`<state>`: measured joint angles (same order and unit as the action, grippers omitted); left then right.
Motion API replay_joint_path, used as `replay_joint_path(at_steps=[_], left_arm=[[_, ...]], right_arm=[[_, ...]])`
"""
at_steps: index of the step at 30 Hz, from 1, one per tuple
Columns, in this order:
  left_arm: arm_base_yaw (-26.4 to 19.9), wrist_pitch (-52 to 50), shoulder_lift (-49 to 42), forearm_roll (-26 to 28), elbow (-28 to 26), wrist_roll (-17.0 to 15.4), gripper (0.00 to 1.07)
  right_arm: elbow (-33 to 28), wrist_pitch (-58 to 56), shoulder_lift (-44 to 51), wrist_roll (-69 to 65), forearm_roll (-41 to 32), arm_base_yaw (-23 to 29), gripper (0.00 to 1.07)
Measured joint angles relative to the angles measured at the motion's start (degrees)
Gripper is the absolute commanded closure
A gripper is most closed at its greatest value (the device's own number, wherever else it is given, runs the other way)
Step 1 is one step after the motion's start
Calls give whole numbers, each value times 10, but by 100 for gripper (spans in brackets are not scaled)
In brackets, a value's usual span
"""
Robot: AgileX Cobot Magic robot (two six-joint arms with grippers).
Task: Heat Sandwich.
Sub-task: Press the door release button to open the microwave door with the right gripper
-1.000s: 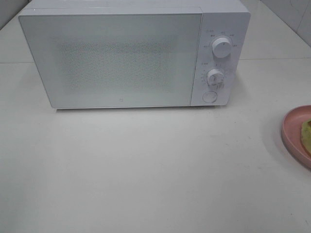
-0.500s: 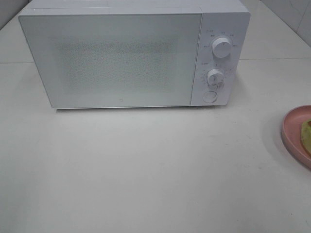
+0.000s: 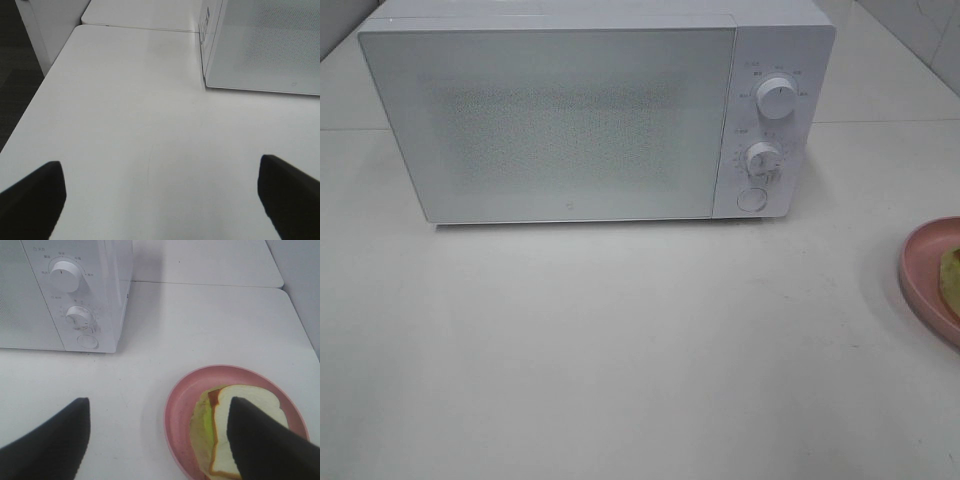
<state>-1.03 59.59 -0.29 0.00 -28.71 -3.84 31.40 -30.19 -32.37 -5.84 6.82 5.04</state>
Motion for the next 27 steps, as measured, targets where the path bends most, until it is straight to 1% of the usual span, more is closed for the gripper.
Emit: replay_joint_path(at_steps=[2, 7, 12, 17, 21, 24, 26, 27], left_arm=[[0, 0, 0, 0, 0, 0, 9], [0, 0, 0, 0, 0, 0, 9], [0, 0, 0, 0, 0, 0, 9], [0, 0, 0, 0, 0, 0, 9], [0, 0, 0, 0, 0, 0, 9], [0, 0, 0, 0, 0, 0, 9], [0, 0, 0, 0, 0, 0, 9], [0, 0, 0, 0, 0, 0, 9]], right_arm=[[0, 32, -36, 0, 0, 0, 33], [0, 65, -69, 0, 0, 0, 33], [0, 146, -147, 0, 0, 0, 33], [0, 193, -192, 0, 0, 0, 33], [0, 261, -244, 0, 0, 0, 33], [-2, 295, -265, 0, 0, 0, 33], [-15, 358, -289, 0, 0, 0, 33], [-15, 358, -289, 0, 0, 0, 33]])
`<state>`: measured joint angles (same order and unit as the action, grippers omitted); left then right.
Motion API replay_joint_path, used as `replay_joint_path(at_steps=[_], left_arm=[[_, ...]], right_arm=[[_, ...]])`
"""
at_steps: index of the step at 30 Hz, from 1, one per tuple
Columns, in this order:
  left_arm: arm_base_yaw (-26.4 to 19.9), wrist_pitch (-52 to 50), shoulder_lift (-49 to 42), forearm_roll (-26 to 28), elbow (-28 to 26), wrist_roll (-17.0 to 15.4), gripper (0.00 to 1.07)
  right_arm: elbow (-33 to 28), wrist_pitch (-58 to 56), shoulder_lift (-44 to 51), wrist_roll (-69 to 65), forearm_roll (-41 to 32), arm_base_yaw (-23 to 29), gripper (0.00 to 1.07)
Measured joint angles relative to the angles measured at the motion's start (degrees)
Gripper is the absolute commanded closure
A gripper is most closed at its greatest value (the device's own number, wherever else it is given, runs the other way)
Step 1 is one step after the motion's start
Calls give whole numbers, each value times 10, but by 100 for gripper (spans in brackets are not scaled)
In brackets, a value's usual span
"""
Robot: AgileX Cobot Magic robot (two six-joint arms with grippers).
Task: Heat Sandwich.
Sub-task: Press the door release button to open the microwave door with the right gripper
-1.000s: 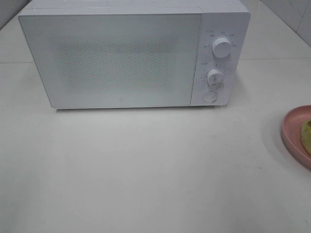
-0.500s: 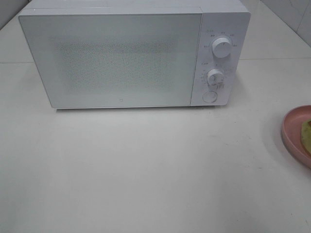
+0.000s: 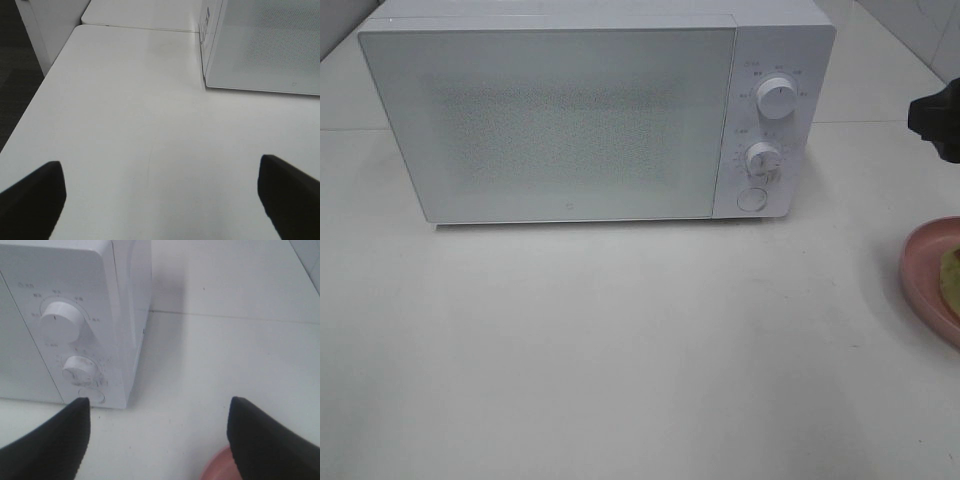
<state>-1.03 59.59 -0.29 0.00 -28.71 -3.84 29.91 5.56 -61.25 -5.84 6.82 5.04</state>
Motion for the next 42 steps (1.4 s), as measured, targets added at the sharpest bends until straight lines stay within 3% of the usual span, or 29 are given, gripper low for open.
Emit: replay_joint_path(at_steps=[5, 15, 20, 21, 23, 29, 42], left_arm=[[0, 0, 0, 0, 0, 0, 9], [0, 0, 0, 0, 0, 0, 9], [0, 0, 0, 0, 0, 0, 9], [0, 0, 0, 0, 0, 0, 9], [0, 0, 0, 0, 0, 0, 9], [0, 0, 0, 0, 0, 0, 9], [0, 0, 0, 0, 0, 0, 9]], right_arm=[[-37, 125, -32, 1, -14, 0, 33], [-124, 333, -79, 64, -120, 18, 33], [-154, 404, -103, 125, -201, 84, 33], [-161, 425, -113, 144, -235, 117, 33], [-163, 432, -117, 150, -249, 130, 33], [-166, 484, -160, 198, -363, 241, 33], [-164, 563, -256, 211, -497, 376, 33]])
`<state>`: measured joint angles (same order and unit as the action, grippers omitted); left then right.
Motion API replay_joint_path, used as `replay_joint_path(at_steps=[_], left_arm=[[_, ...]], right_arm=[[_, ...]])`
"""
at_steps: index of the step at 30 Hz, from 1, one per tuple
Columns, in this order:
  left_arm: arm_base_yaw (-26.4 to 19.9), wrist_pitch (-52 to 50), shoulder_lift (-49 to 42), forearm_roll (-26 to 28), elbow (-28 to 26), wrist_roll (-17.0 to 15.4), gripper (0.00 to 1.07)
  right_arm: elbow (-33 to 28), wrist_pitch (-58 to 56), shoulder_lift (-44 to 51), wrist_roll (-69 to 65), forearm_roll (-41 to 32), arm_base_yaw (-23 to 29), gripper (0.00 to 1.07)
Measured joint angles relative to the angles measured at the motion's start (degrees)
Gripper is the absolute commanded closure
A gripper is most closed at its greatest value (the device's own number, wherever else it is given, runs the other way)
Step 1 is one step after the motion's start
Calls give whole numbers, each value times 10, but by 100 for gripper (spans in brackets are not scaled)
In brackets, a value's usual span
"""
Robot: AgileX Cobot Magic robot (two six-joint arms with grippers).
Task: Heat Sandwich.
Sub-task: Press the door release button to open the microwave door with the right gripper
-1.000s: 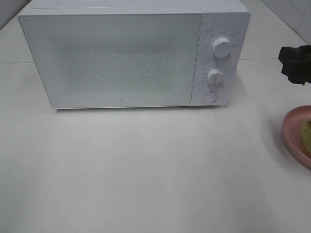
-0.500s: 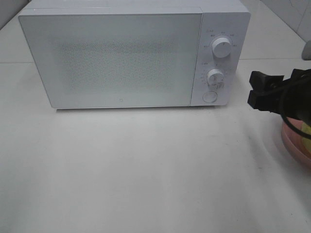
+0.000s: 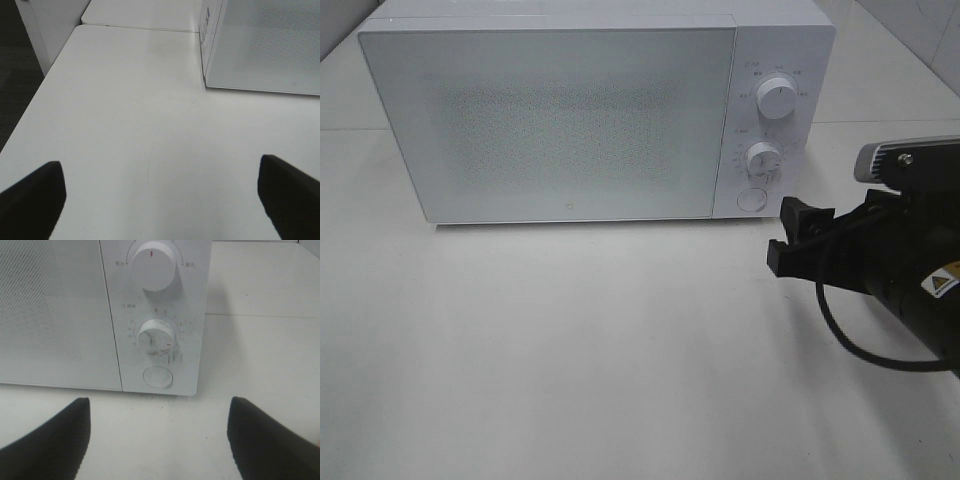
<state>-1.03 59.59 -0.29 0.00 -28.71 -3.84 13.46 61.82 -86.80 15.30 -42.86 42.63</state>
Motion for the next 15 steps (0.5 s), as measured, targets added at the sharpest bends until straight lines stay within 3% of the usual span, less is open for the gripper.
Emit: replay_joint_path(at_steps=[7, 15], left_arm=[[0, 0, 0, 0, 0, 0, 9], [0, 0, 0, 0, 0, 0, 9]], right_arm=[[1, 23, -52, -14, -23, 45, 33], [1, 27, -60, -32, -34, 52, 33]])
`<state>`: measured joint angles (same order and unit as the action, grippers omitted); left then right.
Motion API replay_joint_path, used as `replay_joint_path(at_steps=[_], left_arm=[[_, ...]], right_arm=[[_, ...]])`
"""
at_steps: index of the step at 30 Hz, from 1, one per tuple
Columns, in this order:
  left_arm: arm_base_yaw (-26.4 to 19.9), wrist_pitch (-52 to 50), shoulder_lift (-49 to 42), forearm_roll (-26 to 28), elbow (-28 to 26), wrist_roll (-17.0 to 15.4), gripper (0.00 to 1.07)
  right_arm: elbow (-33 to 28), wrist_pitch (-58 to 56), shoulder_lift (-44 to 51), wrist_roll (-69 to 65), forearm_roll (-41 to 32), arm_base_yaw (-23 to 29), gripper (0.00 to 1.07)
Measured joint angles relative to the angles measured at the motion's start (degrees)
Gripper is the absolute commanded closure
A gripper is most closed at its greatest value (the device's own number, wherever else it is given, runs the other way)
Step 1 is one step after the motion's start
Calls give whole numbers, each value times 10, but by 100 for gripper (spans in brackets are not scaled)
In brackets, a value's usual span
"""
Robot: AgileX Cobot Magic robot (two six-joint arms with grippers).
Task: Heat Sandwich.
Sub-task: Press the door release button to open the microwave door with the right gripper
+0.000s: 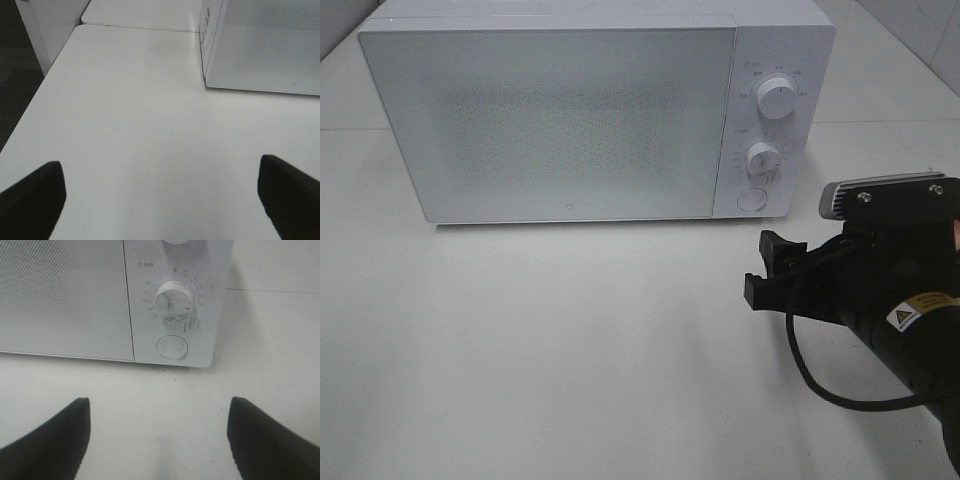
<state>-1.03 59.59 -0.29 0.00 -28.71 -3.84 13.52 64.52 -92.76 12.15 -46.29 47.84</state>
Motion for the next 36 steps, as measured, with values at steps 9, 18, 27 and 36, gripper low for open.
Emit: replay_joint_path(at_steps=[9, 18, 27, 36], left_arm=[[0, 0, 0, 0, 0, 0, 9], [0, 0, 0, 0, 0, 0, 9], [0, 0, 0, 0, 0, 0, 9], [0, 0, 0, 0, 0, 0, 9]], right_arm=[[0, 1, 0, -193, -2, 0, 34], [0, 1, 0, -500, -2, 0, 34], [0, 1, 0, -797, -2, 0, 35], [0, 1, 0, -889, 3, 0, 69]])
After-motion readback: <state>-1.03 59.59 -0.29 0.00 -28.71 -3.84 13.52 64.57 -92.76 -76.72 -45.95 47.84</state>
